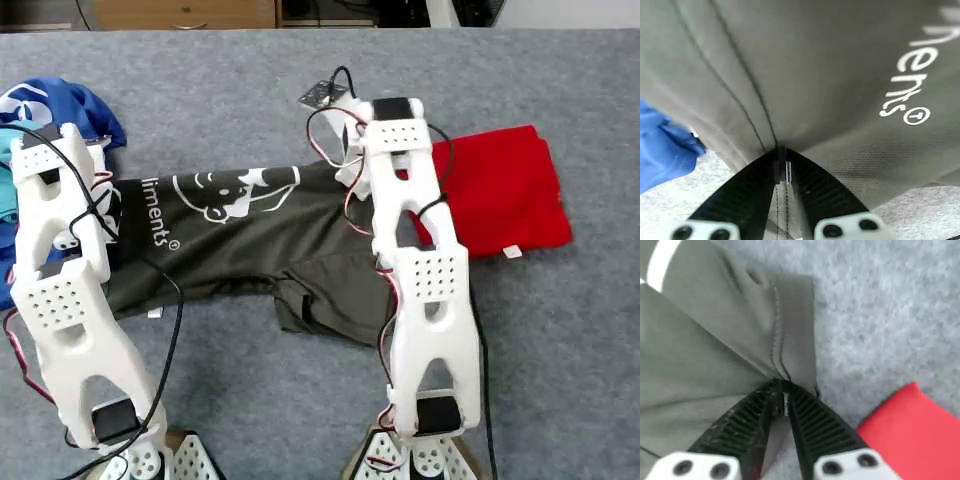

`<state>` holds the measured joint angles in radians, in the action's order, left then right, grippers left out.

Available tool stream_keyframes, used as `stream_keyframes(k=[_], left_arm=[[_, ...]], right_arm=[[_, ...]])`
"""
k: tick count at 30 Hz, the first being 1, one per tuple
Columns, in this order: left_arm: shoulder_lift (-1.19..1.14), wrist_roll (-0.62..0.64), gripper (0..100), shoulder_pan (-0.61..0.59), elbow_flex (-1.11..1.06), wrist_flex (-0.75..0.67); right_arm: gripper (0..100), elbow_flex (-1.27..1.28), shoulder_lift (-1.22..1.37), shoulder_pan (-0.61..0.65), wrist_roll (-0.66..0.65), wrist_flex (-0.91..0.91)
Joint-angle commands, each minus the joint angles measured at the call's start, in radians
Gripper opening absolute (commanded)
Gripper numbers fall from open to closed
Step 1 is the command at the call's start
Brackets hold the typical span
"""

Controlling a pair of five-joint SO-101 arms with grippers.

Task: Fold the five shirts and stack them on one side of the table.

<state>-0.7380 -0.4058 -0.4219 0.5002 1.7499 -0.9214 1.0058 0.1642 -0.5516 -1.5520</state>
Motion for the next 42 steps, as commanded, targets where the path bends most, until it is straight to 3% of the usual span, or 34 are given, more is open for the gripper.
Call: stream_keyframes(k=[1,6,10,17,22,28,30,37,42], left_arm=[[0.013,-0.002,2,0.002,0.051,0.009],[0.016,-0.002,2,0.008,0.077,0.011],[0.113,-0.005,2,0.002,0.038,0.012],[0.496,-0.009,2,0.009,-0.192,0.011],[0.742,-0.009,2,0.009,-0.404,0.011],[0.862,-0.009,2,0.003,-0.606,0.009],[0.880,-0.009,2,0.002,-0.651,0.008],[0.926,-0.003,2,0.003,-0.793,0.005],[0.960,-0.002,2,0.002,-0.930,-0.075]], right_arm=[[0.9,-0.163,-0.019,-0.031,-0.015,-0.112],[0.9,-0.417,-0.082,0.039,-0.049,-0.236],[1.0,-0.332,-0.226,0.067,-0.066,-0.238],[0.1,0.340,-0.750,0.104,-0.226,-0.219],[0.2,0.895,-1.124,0.120,-0.373,-0.048],[0.6,1.537,-1.480,0.163,-0.585,0.160],[1.7,1.701,-1.570,0.203,-0.591,0.215],[16.6,1.979,-1.695,0.355,-0.552,0.287],[18.5,2.049,-1.676,0.395,-0.520,0.420]])
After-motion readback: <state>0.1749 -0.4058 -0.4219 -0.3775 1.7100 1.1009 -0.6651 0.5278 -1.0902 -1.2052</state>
